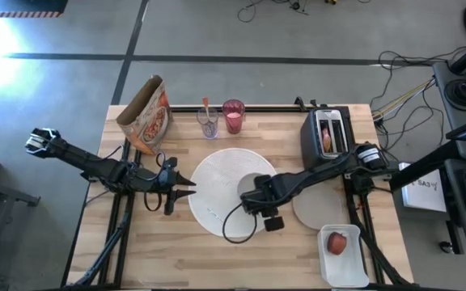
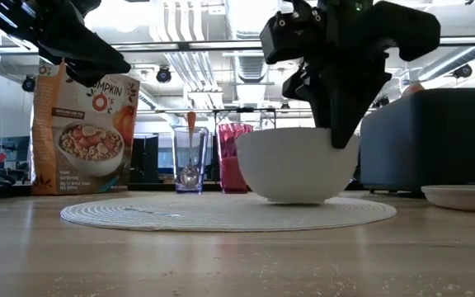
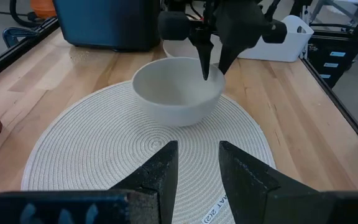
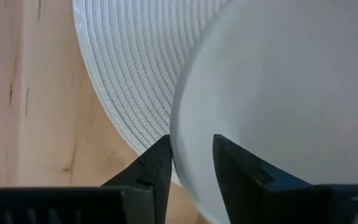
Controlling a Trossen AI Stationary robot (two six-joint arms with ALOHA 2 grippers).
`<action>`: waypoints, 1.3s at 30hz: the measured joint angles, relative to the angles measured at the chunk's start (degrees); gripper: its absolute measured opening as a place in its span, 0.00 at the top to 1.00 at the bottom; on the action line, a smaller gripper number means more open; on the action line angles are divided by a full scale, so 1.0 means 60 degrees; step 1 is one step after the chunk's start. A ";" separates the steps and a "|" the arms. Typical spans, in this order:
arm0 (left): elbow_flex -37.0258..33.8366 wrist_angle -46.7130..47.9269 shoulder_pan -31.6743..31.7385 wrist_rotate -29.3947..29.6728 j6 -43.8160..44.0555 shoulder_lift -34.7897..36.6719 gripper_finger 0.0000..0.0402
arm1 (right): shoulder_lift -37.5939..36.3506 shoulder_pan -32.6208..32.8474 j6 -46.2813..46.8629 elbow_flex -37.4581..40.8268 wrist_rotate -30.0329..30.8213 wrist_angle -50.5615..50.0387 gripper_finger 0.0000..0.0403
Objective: Arrange a breakfast setting
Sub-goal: Put the white bowl on the white table mat, then put the gray plate on the white table mat
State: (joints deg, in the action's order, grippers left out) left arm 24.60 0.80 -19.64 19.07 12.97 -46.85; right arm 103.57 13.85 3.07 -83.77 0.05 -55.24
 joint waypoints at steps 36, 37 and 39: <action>0.0000 -0.0123 -0.0004 -0.0022 -0.0074 0.0002 0.75 | -0.1640 0.0317 0.8404 0.2473 -0.0833 -0.1663 0.53; 0.0000 -0.0101 0.0000 -0.0022 -0.0076 0.0000 0.75 | -0.1640 0.0317 0.8574 0.2617 -0.0832 -0.1492 0.52; 0.0000 -0.0080 -0.0004 -0.0022 -0.0076 0.0000 0.75 | -0.1640 0.0317 0.8821 0.2928 -0.0908 -0.0984 0.51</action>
State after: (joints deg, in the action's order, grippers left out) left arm 24.60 0.32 -19.66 18.94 12.51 -46.85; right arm 93.73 15.75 56.00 -66.20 -5.39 -61.15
